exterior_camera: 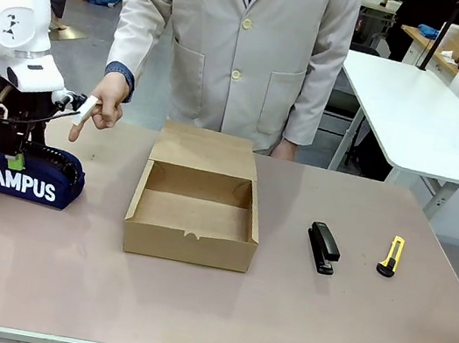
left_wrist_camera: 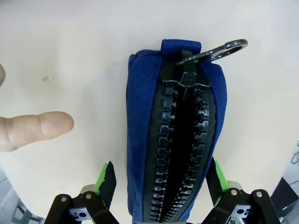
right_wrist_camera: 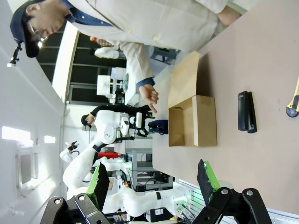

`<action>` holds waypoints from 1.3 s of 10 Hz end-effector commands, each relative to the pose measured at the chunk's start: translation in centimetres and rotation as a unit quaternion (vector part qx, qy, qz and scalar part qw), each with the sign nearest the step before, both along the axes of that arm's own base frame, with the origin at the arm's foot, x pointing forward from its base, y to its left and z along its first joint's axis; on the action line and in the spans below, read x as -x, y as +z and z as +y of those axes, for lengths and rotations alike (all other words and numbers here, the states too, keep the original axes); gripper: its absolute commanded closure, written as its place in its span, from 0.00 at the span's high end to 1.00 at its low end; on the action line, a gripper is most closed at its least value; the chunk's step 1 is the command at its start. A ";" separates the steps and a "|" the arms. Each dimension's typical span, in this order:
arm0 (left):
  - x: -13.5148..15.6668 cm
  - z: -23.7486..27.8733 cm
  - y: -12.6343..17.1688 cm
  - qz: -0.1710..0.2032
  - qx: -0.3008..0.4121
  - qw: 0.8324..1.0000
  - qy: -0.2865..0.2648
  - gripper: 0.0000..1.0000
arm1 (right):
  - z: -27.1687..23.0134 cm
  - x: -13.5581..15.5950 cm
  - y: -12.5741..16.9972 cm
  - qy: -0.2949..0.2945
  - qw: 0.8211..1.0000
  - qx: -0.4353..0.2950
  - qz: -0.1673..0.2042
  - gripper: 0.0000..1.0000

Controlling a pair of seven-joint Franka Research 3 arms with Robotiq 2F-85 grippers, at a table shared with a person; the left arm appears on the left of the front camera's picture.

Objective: Pack the item into the box.
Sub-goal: Pick up the item indicated by the person and place it inside the Mailer Box.

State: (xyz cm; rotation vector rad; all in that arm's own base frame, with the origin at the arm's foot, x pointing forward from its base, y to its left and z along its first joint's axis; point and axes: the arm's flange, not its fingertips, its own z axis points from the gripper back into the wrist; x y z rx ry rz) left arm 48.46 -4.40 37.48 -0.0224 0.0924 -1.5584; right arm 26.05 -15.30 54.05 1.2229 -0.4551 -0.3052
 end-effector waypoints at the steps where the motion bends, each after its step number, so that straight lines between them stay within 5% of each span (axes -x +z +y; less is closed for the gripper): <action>1: 0.0 0.3 -0.1 0.005 -0.009 1.000 -0.005 0.41 | 0.0 -0.3 0.2 0.002 1.000 -0.003 -0.015 1.00; 2: 0.2 0.6 -0.3 0.004 -0.011 1.000 -0.007 0.41 | 0.0 -0.3 0.2 0.002 1.000 -0.003 -0.015 1.00; 3: 0.3 1.1 -0.6 0.003 -0.014 1.000 -0.007 0.00 | 0.0 -0.3 0.2 0.002 1.000 -0.003 -0.015 1.00; 5: 0.4 1.5 -0.8 0.001 -0.017 1.000 -0.009 0.00 | 0.0 -0.3 0.2 0.002 1.000 -0.003 -0.015 1.00; 6: 0.3 1.6 -0.9 0.000 -0.017 1.000 -0.009 0.14 | 0.0 -0.3 0.2 0.002 1.000 -0.003 -0.015 1.00; 8: 0.4 1.8 -0.8 -0.001 -0.014 1.000 -0.007 0.00 | 0.0 -0.3 0.2 0.002 1.000 -0.003 -0.015 1.00; 13: 1.7 1.4 0.5 0.019 -0.017 0.999 0.026 0.00 | 0.0 -0.3 0.2 0.002 1.000 -0.003 -0.015 1.00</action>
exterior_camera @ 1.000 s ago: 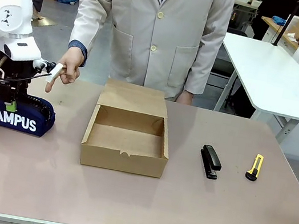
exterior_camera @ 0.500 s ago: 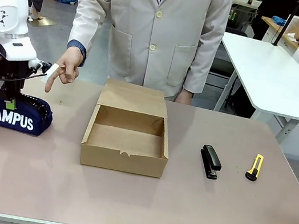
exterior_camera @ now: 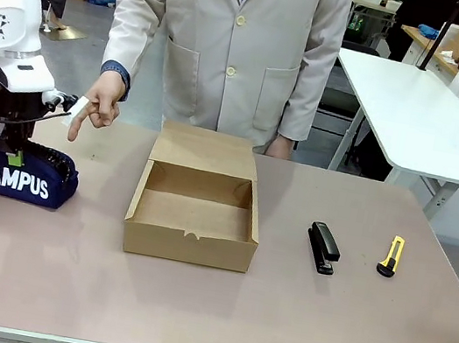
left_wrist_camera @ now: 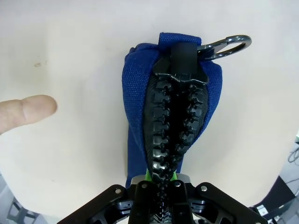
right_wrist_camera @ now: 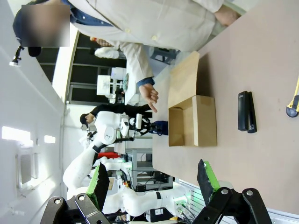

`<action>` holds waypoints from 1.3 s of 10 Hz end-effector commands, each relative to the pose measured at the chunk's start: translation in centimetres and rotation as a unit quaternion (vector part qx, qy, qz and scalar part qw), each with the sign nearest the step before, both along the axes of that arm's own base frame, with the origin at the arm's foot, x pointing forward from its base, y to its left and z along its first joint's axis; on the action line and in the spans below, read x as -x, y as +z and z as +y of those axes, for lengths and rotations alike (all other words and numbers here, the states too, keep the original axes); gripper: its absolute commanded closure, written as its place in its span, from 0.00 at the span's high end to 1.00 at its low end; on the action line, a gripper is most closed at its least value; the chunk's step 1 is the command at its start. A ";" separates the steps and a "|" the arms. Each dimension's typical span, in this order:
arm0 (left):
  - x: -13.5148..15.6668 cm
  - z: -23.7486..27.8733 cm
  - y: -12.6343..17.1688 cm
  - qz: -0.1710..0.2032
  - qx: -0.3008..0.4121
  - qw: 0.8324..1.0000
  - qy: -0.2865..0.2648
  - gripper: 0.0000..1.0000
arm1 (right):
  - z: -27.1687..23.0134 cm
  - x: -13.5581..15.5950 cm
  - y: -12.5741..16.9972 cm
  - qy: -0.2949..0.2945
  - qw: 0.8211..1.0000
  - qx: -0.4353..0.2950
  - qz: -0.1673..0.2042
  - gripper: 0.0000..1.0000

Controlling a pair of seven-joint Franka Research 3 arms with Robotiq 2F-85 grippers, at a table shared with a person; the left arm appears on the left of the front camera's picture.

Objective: Pack the item into the box.
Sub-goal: Pick up the item indicated by the person and place it inside the Mailer Box.

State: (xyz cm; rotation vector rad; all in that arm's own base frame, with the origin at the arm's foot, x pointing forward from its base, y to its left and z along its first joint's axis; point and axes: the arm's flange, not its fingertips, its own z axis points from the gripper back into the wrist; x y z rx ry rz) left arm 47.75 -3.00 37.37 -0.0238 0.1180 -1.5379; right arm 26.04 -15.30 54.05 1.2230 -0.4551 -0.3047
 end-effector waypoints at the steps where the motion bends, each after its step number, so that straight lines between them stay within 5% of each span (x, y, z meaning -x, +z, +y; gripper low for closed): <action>1: 1.5 -0.2 1.2 0.025 -0.009 0.999 0.036 0.00 | 0.0 -0.3 0.2 0.002 1.000 -0.003 -0.015 1.00; 3: 5.0 -0.6 4.4 0.076 0.020 0.994 0.074 0.00 | 0.0 -0.3 0.2 0.002 1.000 -0.003 -0.015 1.00; 6: 10.2 -2.6 10.3 0.002 0.152 0.983 0.108 0.00 | 0.0 -0.3 0.2 0.002 1.000 -0.003 -0.015 1.00; 8: 10.0 -4.3 13.2 -0.072 0.231 0.959 0.150 0.00 | 0.0 -0.3 0.2 0.002 1.000 -0.003 -0.015 1.00; 9: 9.8 -3.1 11.9 0.009 0.161 0.981 0.112 0.00 | 0.0 -0.3 0.2 0.002 1.000 -0.003 -0.015 1.00; 13: 9.8 -3.1 11.9 0.009 0.161 0.981 0.112 0.00 | 0.0 -0.3 0.2 0.002 1.000 -0.003 -0.015 1.00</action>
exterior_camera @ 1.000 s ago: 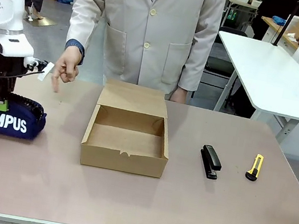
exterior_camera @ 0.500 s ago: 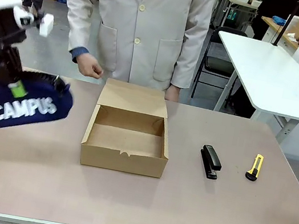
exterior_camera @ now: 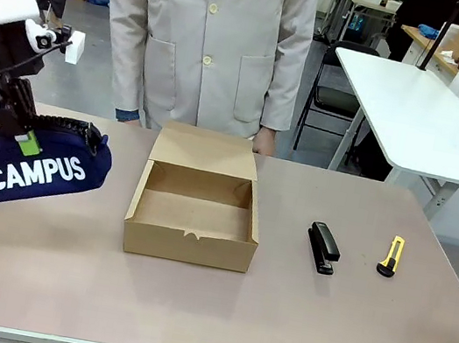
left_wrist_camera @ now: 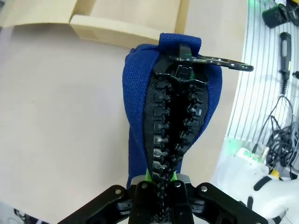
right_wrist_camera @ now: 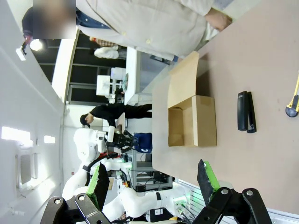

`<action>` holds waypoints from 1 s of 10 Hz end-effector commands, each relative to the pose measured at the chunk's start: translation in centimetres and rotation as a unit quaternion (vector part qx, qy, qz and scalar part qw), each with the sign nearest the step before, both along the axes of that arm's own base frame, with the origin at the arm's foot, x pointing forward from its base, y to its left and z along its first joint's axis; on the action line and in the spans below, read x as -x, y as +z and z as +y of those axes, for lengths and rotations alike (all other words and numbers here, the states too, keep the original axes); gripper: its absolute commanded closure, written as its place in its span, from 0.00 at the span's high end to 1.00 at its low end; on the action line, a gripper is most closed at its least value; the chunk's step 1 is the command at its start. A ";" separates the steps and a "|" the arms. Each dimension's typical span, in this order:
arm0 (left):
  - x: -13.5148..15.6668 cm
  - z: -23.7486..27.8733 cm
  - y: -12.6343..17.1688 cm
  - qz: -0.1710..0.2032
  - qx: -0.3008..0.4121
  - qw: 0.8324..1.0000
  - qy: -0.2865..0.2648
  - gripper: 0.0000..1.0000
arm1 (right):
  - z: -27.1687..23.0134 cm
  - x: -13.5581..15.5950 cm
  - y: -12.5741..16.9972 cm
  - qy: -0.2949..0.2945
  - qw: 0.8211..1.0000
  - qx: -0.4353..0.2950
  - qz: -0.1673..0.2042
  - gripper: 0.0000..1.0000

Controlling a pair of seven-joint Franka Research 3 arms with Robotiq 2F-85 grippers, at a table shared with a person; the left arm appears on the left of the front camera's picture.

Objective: Pack the item into the box.
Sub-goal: Pick up the item indicated by the person and place it inside the Mailer Box.

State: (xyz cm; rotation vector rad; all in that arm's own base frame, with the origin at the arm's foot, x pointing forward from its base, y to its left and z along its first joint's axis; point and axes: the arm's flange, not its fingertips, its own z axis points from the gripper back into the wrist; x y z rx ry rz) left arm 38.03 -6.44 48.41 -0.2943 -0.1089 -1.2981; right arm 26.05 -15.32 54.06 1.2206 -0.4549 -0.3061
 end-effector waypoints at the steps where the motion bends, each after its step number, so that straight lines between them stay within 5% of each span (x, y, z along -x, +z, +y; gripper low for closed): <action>1: 0.1 -0.1 0.3 -0.003 0.006 1.000 0.002 0.09 | 0.0 -0.3 0.2 0.003 1.000 -0.003 -0.016 1.00; 2: 0.1 -4.4 2.5 -0.020 -0.019 1.000 0.007 0.09 | 0.0 -0.3 0.2 0.003 1.000 -0.003 -0.016 1.00; 5: -2.0 -20.1 7.5 -0.081 -0.103 0.985 -0.116 0.09 | 0.0 -0.3 0.2 0.003 1.000 -0.003 -0.016 1.00; 10: -4.1 -29.6 3.1 -0.078 -0.136 0.981 -0.118 0.09 | 0.0 -0.3 0.2 0.003 1.000 -0.003 -0.016 1.00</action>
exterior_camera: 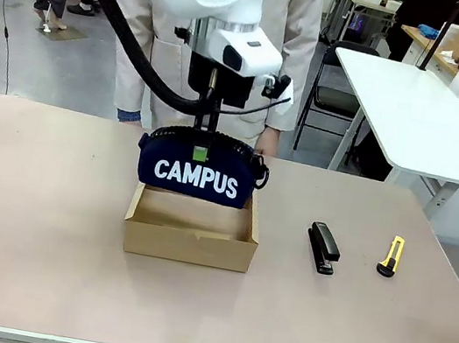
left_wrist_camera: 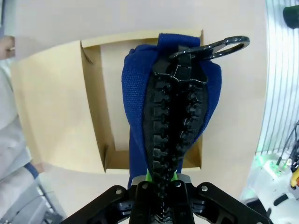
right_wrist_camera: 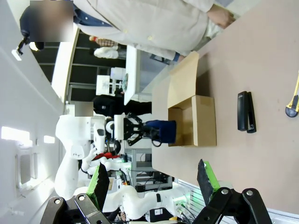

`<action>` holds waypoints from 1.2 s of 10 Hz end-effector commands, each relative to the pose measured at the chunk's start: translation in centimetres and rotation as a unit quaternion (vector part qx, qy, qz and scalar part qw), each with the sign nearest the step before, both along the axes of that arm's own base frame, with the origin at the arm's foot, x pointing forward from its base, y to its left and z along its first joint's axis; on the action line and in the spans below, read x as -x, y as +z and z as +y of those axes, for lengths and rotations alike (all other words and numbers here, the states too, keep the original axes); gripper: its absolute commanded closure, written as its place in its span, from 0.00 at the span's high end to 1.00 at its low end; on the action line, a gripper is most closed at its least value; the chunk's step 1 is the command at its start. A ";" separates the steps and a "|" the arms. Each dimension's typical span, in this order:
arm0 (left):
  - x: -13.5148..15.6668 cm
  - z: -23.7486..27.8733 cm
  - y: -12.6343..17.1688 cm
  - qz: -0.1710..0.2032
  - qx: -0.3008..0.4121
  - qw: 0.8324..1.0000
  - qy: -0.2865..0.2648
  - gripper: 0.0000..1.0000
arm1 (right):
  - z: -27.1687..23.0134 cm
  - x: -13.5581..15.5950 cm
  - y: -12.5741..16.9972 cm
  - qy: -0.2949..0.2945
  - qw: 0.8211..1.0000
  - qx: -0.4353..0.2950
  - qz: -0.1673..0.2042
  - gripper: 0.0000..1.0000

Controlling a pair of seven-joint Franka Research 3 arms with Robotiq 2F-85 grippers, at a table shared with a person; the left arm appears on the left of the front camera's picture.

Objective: Pack the item into the box.
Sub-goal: Pick up the item indicated by the person and place it inside the Mailer Box.

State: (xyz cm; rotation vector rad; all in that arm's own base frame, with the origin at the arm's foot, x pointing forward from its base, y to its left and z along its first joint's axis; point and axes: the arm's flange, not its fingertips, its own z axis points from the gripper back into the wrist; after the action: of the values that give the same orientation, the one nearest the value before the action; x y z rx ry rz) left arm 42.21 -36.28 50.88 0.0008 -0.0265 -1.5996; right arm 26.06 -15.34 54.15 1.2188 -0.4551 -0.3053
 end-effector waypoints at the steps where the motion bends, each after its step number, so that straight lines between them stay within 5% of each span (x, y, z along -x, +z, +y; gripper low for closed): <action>1: -0.4 0.4 -0.2 0.009 0.002 1.000 0.019 0.09 | 0.0 -0.3 0.1 0.003 1.000 -0.004 -0.016 1.00; 6: -1.2 0.2 -4.5 0.016 0.041 0.997 0.058 0.09 | 0.0 -0.3 0.1 0.003 1.000 -0.004 -0.016 1.00; 9: -2.4 -0.8 -6.0 0.000 0.020 0.997 0.073 0.09 | 0.0 -0.3 0.1 0.003 1.000 -0.004 -0.016 1.00; 12: -3.5 -1.5 -8.0 0.024 -0.006 0.996 0.083 0.09 | 0.0 -0.3 0.1 0.003 1.000 -0.004 -0.016 1.00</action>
State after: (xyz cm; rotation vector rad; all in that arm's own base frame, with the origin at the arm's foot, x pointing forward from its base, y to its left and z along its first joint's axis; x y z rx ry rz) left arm 45.27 -37.19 42.96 -0.0496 -0.0114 -1.4580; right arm 26.07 -15.35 54.14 1.2190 -0.4543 -0.3054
